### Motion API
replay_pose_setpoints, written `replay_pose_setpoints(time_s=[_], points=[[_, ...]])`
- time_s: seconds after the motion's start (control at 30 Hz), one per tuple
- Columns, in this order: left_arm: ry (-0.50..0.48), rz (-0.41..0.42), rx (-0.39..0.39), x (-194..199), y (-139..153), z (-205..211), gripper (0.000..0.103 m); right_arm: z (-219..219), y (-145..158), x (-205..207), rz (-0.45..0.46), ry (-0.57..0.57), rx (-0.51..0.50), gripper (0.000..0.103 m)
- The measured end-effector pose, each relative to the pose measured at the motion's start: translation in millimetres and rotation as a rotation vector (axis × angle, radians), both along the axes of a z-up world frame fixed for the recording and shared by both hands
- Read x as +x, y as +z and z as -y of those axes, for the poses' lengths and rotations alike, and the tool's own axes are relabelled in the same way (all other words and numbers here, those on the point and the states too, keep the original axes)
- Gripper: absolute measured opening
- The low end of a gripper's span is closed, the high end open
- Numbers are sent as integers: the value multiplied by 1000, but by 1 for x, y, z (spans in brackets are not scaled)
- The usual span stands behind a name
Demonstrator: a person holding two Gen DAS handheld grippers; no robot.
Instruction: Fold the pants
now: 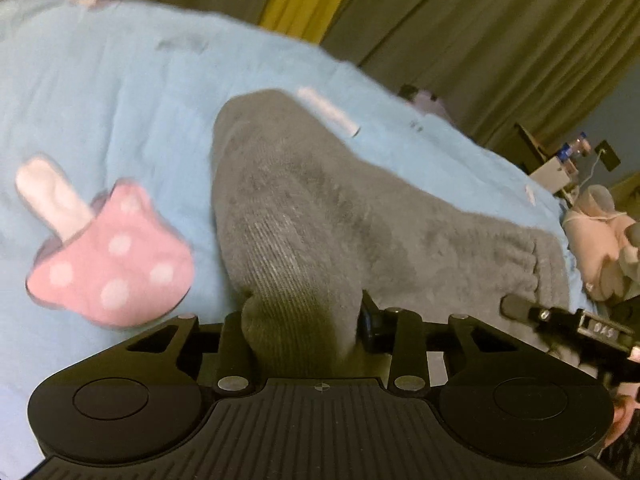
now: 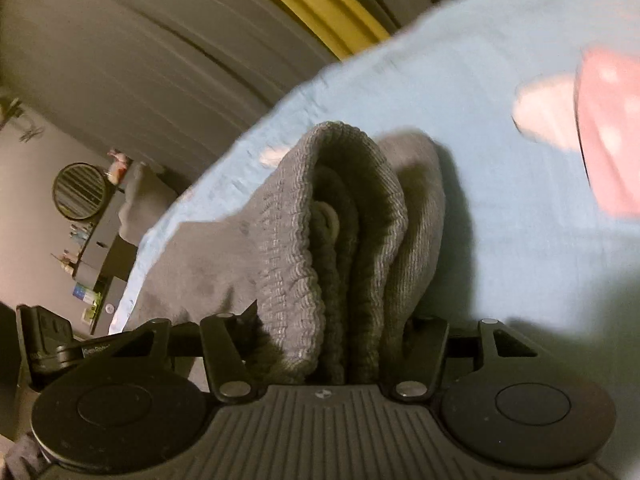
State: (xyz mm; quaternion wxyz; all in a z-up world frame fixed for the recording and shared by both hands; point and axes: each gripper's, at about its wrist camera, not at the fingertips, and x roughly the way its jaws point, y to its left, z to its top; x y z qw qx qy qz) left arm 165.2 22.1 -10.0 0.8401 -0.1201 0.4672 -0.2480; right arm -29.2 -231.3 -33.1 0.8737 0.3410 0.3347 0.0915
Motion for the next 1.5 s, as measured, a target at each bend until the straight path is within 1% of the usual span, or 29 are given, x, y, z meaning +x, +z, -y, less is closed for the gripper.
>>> replay_pose_setpoints(time_s=[0.13, 0.2, 0.27, 0.3, 0.33, 0.37, 0.4, 0.43, 0.47, 0.53, 0.57, 0.63, 0.7, 0.73, 0.77, 0.8, 0.83, 0.87, 0.9, 1.0, 1.07, 1.2, 1.27, 1.33, 1.37, 1.4, 1.43, 1.47, 1.5], points=[[1, 59, -25, 7, 24, 18, 36, 9, 26, 1, 115, -63, -27, 55], [-18, 133, -52, 14, 39, 30, 37, 19, 34, -3, 171, -117, -32, 55], [-19, 155, -51, 26, 46, 45, 49, 34, 34, -4, 193, -168, -2, 63], [13, 148, -10, 33, 46, 51, 68, 42, 32, -5, 181, -211, -2, 78], [76, 148, 67, 39, 46, 55, 84, 49, 30, -8, 149, -283, -50, 95], [155, 172, 150, 39, 46, 58, 85, 53, 28, -11, 122, -357, -133, 98], [221, 206, 242, 37, 45, 61, 86, 54, 27, -15, 112, -416, -206, 99], [229, 220, 304, 35, 43, 64, 89, 55, 27, -19, 103, -454, -261, 99], [202, 221, 339, 31, 39, 66, 89, 55, 28, -21, 104, -458, -277, 99], [129, 220, 349, 15, 30, 69, 93, 48, 32, -27, 149, -418, -257, 99], [100, 228, 352, 4, 24, 72, 95, 40, 35, -27, 171, -391, -270, 99], [65, 243, 392, -13, 9, 76, 96, 21, 36, -23, 187, -335, -346, 98], [49, 239, 449, -19, -9, 78, 97, 8, 30, -17, 156, -275, -421, 98], [65, 236, 445, -19, -18, 77, 100, 3, 26, -11, 112, -261, -472, 98], [103, 217, 411, -18, -23, 71, 102, 0, 20, -5, 45, -257, -540, 98], [142, 176, 355, -15, -27, 64, 102, -5, 12, 3, -18, -264, -594, 98], [176, 119, 296, -10, -30, 59, 102, -1, 7, 6, -44, -263, -583, 99], [204, 79, 251, -8, -34, 52, 103, 5, 4, 7, -50, -271, -534, 99], [219, 66, 223, -7, -35, 47, 103, 9, 3, 8, -48, -277, -509, 99], [225, 90, 238, -17, -29, 47, 103, 8, 8, 4, -13, -279, -512, 99], [244, 98, 220, -26, -26, 39, 103, 12, 14, -7, -2, -315, -483, 99], [305, 69, 159, -45, -21, 17, 102, 28, 17, -29, -15, -385, -351, 99], [325, 63, 135, -54, -23, 8, 102, 32, 16, -36, -15, -375, -268, 99], [316, 38, 125, -62, -24, 6, 102, 34, 15, -40, -15, -352, -203, 99], [297, 26, 127, -69, -24, 8, 102, 32, 14, -39, -32, -342, -201, 99], [276, 22, 138, -72, -25, 10, 102, 27, 13, -37, -58, -341, -233, 99], [254, 25, 158, -75, -26, 14, 102, 20, 11, -35, -95, -343, -307, 99], [220, 37, 194, -79, -27, 20, 102, 13, 7, -30, -131, -332, -367, 99], [185, 55, 238, -81, -28, 27, 102, 12, 4, -25, -155, -317, -377, 99]])
